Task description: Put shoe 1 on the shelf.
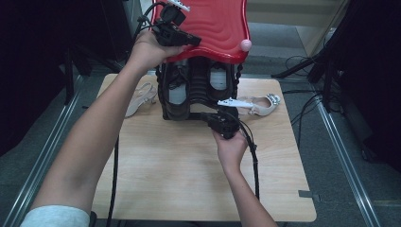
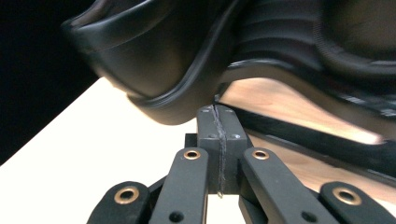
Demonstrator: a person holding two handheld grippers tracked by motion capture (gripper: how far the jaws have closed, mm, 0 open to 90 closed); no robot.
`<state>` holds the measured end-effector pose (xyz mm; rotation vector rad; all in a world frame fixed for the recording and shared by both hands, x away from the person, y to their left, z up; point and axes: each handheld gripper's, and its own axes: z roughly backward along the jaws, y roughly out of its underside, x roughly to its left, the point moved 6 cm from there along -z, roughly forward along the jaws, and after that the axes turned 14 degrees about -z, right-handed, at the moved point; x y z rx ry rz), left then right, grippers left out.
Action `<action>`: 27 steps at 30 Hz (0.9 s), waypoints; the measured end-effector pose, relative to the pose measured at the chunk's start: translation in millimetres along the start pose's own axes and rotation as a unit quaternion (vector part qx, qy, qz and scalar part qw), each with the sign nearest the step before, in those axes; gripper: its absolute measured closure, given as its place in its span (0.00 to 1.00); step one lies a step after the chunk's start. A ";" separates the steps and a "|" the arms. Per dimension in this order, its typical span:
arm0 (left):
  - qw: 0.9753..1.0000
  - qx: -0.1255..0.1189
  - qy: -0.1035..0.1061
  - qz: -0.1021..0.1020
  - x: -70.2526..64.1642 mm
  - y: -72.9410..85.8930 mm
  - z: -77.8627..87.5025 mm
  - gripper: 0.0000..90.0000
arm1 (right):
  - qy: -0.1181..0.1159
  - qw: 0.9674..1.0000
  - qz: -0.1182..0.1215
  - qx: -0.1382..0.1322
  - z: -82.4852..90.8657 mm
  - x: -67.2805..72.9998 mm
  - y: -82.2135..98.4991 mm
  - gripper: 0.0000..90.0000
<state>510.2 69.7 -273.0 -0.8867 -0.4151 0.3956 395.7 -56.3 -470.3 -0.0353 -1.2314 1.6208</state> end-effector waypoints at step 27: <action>1.000 0.001 -0.004 -0.002 -0.7 0.9 1.0 1.00 | -0.051 0.998 0.014 0.042 -47.1 50.7 18.8 1.00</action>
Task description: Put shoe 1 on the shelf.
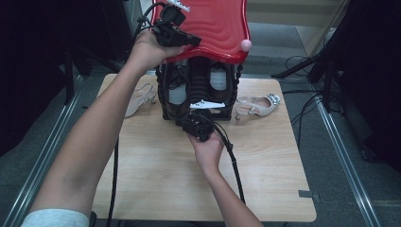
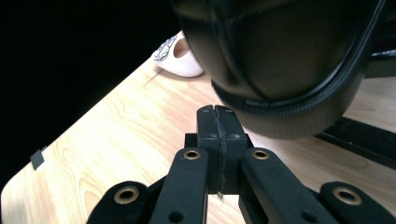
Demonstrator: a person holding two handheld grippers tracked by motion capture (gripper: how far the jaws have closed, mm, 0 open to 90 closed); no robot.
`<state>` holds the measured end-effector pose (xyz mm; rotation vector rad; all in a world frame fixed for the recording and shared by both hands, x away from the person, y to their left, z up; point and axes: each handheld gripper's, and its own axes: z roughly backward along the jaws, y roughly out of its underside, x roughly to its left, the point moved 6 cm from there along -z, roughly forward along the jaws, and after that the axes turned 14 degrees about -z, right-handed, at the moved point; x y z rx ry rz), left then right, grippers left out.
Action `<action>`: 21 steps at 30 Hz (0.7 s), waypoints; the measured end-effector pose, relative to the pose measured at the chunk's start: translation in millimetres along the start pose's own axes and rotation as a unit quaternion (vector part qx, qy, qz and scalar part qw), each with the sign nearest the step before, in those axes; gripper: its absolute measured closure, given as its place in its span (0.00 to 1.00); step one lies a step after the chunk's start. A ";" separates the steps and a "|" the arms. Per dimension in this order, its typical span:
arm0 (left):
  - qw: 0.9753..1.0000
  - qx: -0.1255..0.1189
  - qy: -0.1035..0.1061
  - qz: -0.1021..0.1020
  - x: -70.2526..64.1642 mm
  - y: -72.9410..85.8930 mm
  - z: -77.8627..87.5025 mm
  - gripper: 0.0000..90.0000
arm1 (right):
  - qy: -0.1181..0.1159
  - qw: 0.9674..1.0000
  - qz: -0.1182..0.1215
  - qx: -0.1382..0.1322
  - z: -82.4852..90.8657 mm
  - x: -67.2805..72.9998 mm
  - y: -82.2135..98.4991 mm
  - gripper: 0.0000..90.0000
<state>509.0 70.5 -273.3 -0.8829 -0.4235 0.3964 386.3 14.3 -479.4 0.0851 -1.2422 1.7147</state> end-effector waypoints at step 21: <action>1.000 0.001 -0.001 0.003 0.7 0.5 0.7 1.00 | 0.029 0.999 0.012 0.004 -0.4 -8.9 -23.1 1.00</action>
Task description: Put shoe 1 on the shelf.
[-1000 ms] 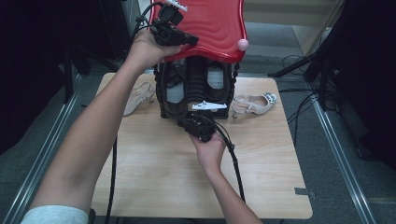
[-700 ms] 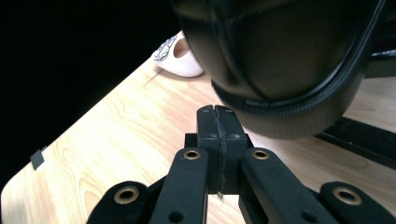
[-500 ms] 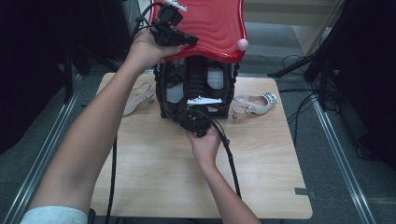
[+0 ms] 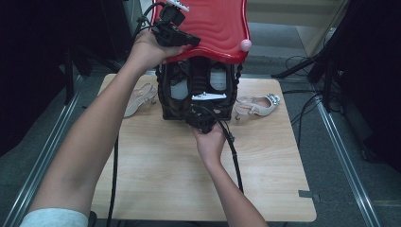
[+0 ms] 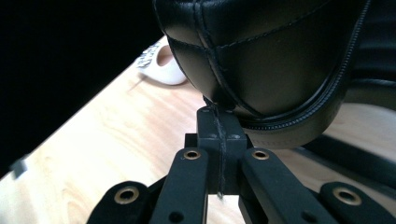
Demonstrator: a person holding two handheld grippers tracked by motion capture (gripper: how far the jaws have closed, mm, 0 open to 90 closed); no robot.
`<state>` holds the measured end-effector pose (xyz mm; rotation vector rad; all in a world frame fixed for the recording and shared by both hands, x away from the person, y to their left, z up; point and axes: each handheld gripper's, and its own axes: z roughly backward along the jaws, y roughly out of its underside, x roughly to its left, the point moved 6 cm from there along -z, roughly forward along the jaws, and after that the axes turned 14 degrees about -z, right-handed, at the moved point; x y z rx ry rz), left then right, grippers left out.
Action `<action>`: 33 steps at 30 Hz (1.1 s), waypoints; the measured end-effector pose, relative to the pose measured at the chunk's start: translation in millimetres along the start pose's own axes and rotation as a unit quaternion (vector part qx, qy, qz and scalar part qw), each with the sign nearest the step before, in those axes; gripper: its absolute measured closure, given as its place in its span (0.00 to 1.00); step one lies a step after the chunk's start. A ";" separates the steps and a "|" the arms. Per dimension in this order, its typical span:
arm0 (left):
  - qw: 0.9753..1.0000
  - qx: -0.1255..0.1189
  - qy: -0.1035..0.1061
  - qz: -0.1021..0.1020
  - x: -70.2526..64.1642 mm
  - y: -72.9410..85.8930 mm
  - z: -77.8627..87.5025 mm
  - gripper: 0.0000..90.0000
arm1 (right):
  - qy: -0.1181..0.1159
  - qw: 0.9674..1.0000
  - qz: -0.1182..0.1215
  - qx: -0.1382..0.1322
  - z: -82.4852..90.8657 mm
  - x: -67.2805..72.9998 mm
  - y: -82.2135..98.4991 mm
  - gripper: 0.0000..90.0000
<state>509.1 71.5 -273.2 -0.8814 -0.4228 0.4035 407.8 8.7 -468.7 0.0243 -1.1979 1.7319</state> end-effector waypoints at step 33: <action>1.000 0.000 -0.009 -0.009 -0.5 0.9 0.8 1.00 | -0.007 0.999 -0.034 -0.011 -27.3 -9.4 -27.8 1.00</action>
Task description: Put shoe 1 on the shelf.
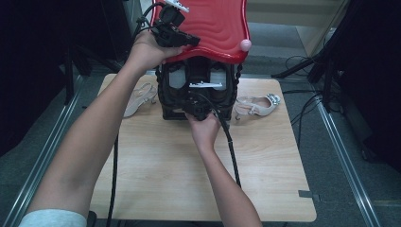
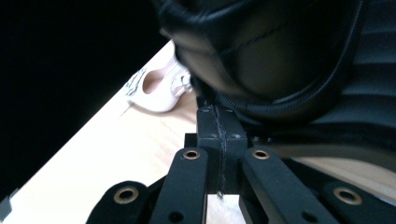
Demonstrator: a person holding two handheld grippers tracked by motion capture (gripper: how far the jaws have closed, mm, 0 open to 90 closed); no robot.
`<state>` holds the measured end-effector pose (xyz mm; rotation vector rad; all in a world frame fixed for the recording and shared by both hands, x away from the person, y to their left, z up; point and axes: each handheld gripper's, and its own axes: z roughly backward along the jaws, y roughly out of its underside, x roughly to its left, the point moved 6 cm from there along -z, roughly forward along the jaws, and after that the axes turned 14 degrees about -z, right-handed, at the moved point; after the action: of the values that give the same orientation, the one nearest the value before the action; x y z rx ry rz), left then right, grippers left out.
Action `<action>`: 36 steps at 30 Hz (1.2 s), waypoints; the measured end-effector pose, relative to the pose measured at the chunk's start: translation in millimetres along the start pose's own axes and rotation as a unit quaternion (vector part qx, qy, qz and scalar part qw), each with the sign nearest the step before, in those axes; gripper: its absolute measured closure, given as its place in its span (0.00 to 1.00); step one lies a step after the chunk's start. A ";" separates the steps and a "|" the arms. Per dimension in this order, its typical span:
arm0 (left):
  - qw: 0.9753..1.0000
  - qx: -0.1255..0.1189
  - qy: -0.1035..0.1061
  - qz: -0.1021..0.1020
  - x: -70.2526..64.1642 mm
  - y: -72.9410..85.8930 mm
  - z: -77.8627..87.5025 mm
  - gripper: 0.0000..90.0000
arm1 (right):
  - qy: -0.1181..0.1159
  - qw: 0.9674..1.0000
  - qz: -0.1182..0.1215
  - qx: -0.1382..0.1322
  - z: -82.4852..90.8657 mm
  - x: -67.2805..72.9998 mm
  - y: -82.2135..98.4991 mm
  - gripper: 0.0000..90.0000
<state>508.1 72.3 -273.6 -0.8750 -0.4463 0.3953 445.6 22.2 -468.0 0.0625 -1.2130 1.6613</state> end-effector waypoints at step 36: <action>0.999 -0.008 0.051 0.000 -85.4 68.3 62.1 0.67 | -0.039 0.998 0.045 0.012 82.8 -29.9 62.8 0.36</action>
<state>393.8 108.8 -311.4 -0.9059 -0.3563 0.3465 372.9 -55.8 -486.4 0.0906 -1.2706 1.7657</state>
